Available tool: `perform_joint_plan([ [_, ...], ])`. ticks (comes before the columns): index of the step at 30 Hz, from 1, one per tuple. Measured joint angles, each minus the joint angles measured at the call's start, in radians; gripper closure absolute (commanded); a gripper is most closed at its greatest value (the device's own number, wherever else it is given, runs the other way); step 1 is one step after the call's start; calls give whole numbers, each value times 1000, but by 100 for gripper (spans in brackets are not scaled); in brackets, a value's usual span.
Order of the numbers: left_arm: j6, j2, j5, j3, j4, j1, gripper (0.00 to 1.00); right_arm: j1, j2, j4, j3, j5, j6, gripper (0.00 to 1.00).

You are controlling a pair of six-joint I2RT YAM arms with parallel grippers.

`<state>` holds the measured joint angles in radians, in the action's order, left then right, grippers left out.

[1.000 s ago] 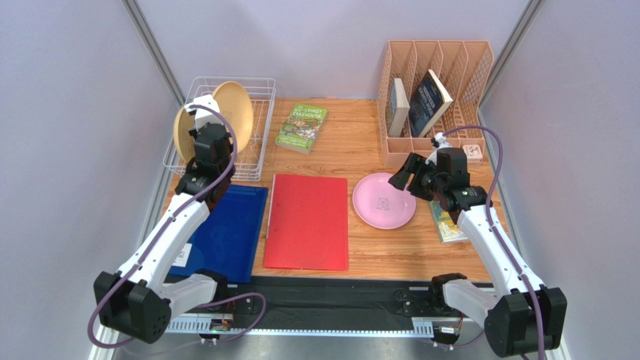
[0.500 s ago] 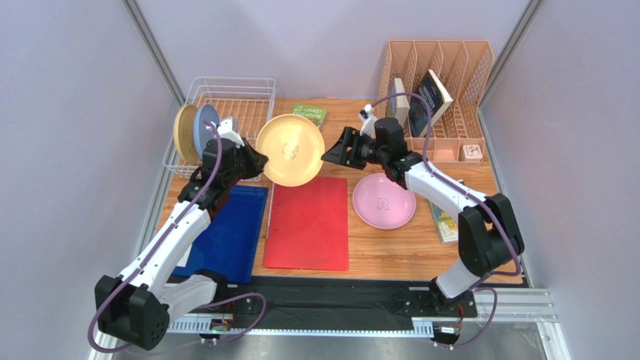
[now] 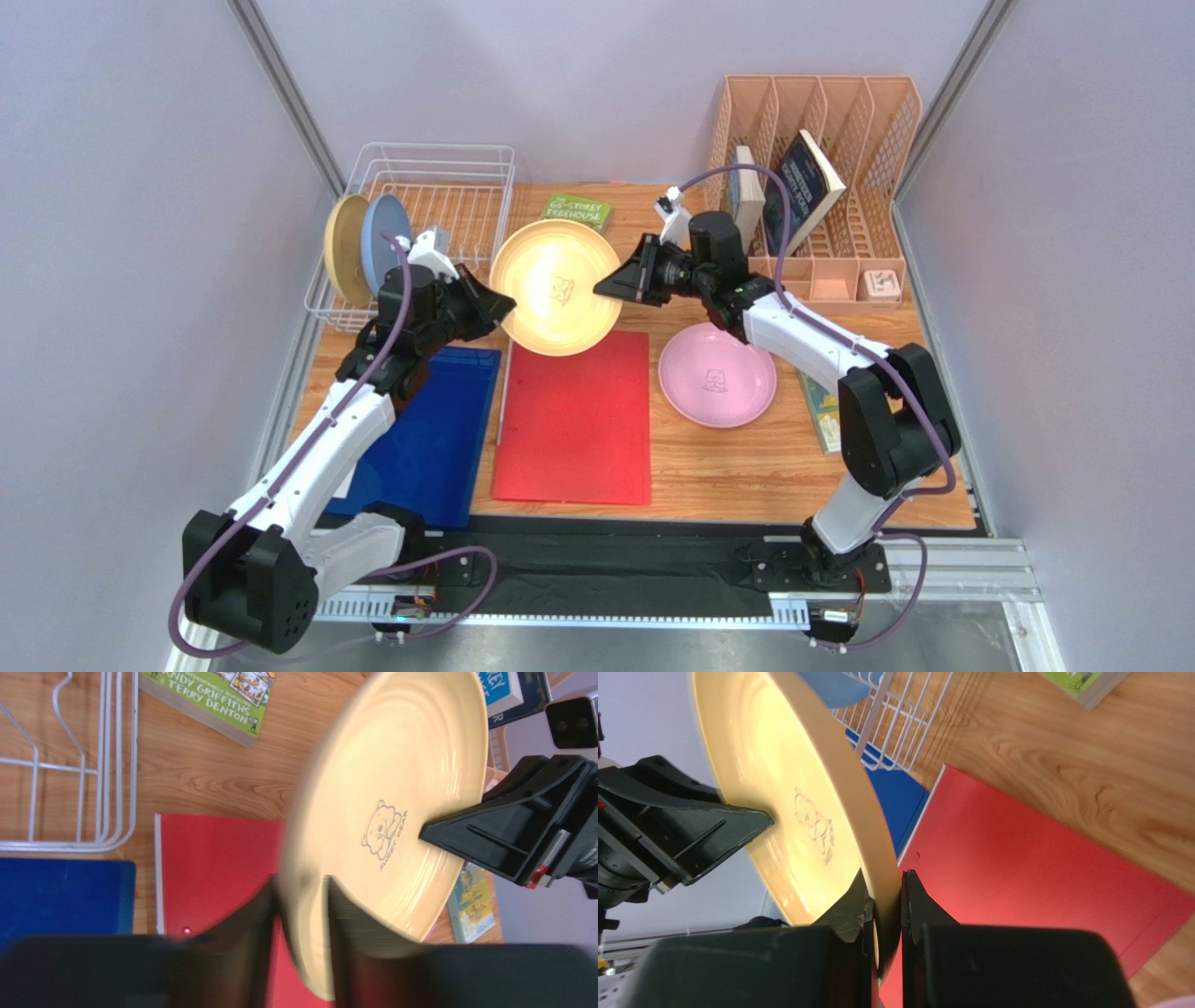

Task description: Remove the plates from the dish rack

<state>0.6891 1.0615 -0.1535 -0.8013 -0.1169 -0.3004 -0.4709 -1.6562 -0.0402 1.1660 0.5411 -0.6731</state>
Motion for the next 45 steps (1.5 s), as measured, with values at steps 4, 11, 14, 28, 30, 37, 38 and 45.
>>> perform_joint_plan([
  [4,-31,-45,59,0,-32,-14,7,66,121,89,-122,-79,16,100],
  [11,-175,-194,316,0,-100,-14,6,358,397,326,-354,-209,61,95],
  [14,-237,-232,426,0,-104,-14,6,391,499,448,-398,-275,84,94],
  [28,-364,-222,606,0,-111,-14,6,431,544,586,-513,-381,114,86],
  [30,-383,-214,629,0,-108,-14,5,433,520,557,-513,-358,113,82],
  [37,-445,-149,710,0,-88,-14,0,435,437,489,-519,-311,113,41],
  [38,-449,-143,714,0,-85,-14,0,435,428,488,-520,-304,115,39],
  [45,-464,-110,732,-1,-65,10,0,435,436,516,-515,-322,131,32],
])
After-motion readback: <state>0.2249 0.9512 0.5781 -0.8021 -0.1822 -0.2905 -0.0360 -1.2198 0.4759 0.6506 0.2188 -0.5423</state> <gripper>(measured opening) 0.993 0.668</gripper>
